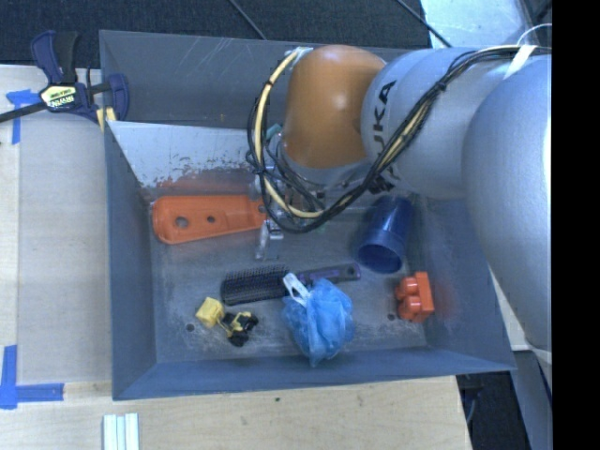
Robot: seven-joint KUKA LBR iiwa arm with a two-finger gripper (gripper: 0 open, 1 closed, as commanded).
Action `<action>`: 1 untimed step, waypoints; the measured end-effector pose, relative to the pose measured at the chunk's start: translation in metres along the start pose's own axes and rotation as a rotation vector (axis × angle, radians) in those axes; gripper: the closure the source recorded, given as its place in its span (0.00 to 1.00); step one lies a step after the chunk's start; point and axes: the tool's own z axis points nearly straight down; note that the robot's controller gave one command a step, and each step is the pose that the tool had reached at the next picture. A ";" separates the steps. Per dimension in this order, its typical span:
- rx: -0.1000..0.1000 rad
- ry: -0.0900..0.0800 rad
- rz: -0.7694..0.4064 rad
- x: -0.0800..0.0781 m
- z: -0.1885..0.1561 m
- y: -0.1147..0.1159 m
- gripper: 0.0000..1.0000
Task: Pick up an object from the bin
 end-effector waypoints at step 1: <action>0.000 0.000 0.000 0.000 0.000 0.000 0.00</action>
Offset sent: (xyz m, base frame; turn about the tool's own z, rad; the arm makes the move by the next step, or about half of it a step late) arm -0.0178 -0.0092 -0.0532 -0.2308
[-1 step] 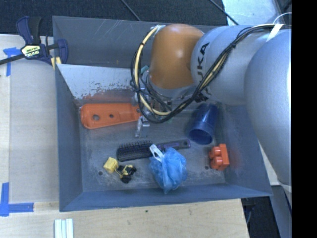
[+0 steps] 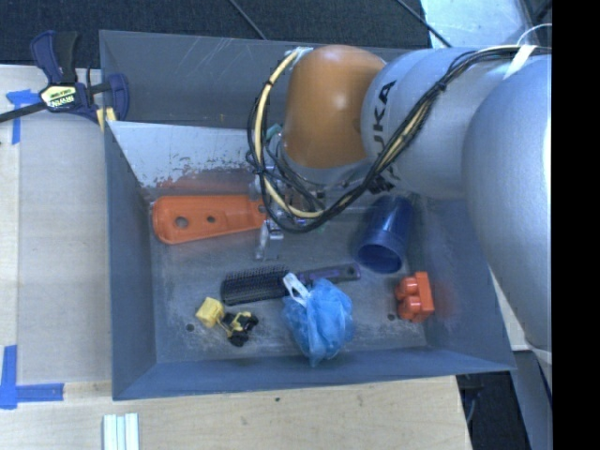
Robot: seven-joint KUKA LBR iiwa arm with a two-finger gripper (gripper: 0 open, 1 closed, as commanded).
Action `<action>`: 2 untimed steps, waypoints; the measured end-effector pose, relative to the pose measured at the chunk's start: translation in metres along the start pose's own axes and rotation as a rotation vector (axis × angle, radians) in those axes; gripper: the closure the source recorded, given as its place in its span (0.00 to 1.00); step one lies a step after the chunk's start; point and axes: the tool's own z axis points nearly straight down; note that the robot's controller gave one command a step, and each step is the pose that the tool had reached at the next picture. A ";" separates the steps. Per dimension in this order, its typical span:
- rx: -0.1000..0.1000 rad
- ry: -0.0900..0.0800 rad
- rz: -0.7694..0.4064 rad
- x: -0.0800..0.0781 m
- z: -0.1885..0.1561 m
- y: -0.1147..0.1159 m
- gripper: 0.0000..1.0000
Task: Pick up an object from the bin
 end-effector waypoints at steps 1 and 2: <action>-0.001 -0.005 -0.227 0.016 0.051 -0.009 0.00; -0.001 -0.013 -0.235 0.010 0.060 -0.004 0.00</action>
Offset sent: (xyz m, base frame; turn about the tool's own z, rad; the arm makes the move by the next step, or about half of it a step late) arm -0.0142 -0.0038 -0.0651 -0.2385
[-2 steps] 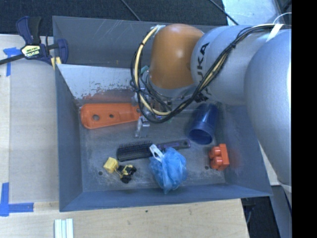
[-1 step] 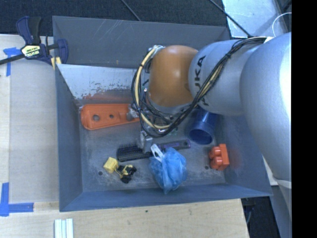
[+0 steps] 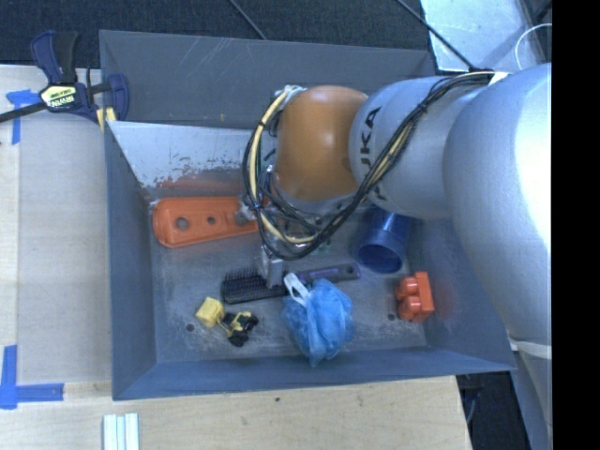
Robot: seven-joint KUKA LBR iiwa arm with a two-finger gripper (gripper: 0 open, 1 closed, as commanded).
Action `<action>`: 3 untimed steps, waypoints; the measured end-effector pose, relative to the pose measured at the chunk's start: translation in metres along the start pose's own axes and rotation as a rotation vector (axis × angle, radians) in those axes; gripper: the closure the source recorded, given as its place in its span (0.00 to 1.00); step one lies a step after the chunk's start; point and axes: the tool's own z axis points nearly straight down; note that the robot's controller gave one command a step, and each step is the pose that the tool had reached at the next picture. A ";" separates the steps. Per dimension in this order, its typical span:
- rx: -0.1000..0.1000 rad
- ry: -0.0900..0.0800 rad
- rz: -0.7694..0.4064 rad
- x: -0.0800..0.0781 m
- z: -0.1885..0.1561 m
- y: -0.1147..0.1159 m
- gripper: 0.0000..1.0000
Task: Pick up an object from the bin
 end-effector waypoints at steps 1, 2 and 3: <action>-0.001 -0.003 0.026 -0.006 0.004 0.009 1.00; -0.001 -0.003 0.027 -0.006 0.004 0.009 1.00; -0.001 -0.003 0.027 -0.006 0.004 0.008 1.00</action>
Offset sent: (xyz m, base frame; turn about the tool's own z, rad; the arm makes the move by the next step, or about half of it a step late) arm 0.0000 0.0000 0.0000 0.0000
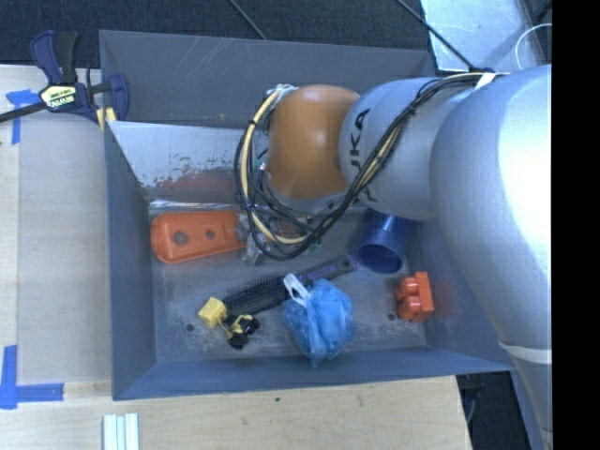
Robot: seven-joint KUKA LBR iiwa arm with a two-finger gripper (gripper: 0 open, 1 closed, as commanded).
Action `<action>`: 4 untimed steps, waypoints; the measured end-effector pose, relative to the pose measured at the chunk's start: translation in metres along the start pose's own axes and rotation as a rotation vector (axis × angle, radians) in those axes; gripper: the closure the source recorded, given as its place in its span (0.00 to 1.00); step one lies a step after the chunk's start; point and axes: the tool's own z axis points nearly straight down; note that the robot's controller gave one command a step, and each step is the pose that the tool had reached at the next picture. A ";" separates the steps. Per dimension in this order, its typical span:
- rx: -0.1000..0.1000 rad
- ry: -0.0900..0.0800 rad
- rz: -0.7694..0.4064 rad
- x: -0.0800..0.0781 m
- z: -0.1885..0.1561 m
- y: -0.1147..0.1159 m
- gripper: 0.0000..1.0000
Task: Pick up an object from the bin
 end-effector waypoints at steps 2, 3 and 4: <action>0.000 0.000 0.000 0.000 0.000 0.000 1.00; 0.000 0.000 0.001 0.000 0.000 0.000 1.00; 0.000 0.000 0.001 0.000 0.000 0.000 1.00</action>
Offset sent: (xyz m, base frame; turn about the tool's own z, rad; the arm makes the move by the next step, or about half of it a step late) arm 0.0000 0.0000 0.0000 0.0000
